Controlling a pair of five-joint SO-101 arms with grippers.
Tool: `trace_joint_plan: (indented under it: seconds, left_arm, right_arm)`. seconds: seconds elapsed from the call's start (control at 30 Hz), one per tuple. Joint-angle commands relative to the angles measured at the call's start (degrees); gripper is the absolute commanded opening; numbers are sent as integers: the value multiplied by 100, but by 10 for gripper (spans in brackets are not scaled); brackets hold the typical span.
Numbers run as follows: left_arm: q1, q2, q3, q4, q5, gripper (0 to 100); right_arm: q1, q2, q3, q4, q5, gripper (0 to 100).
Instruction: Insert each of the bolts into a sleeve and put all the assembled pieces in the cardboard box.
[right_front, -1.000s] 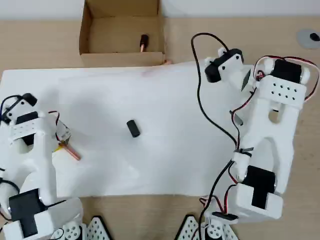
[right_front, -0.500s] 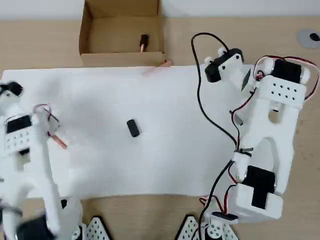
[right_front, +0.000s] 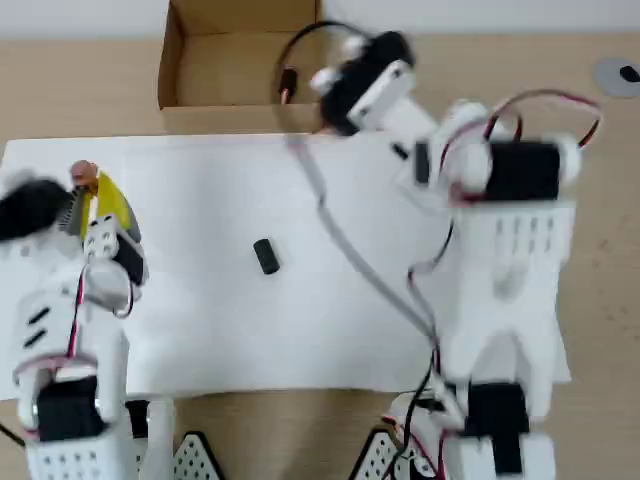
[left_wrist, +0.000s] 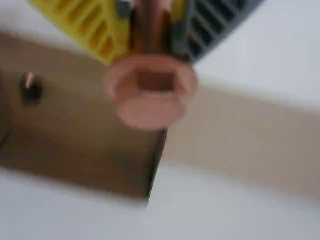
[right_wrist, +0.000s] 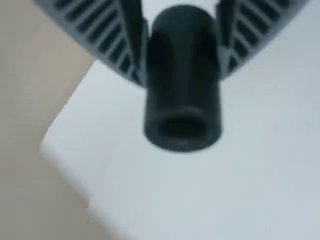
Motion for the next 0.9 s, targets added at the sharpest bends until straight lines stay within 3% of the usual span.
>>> trace_joint_plan:
  seconds: [0.0,0.13,0.27,0.43,0.53,0.6,0.73,0.87]
  left_arm:
    - [79,-752,527,-607,-264,7]
    - [229,-1174,1064,-747,-273,7]
    - [853,-1314,1240,-765,-316,7]
    - [2110,-1305,1363,-756,-1679,7]
    - [2488,-1305,1389,-765,-1873,6]
    - [2532,-1323,1336,-949,-1670,6]
    - [2084,-1349,1363,-1714,-440,6]
    - [1793,-1349,1327,-2022,396,6]
  right_arm:
    - [-418,-1024,-110,44,-369,11]
    - [-92,-1868,673,79,-651,10]
    - [778,-2826,2299,-79,-615,10]
    - [1024,-3653,4734,-1565,-484,10]
    - [593,-3960,5991,-2620,-791,10]
    - [136,-4224,6765,-3253,-1530,10]
    - [-831,-4884,8277,-4914,-3103,10]
    - [-1657,-5516,9596,-6690,-3701,10]
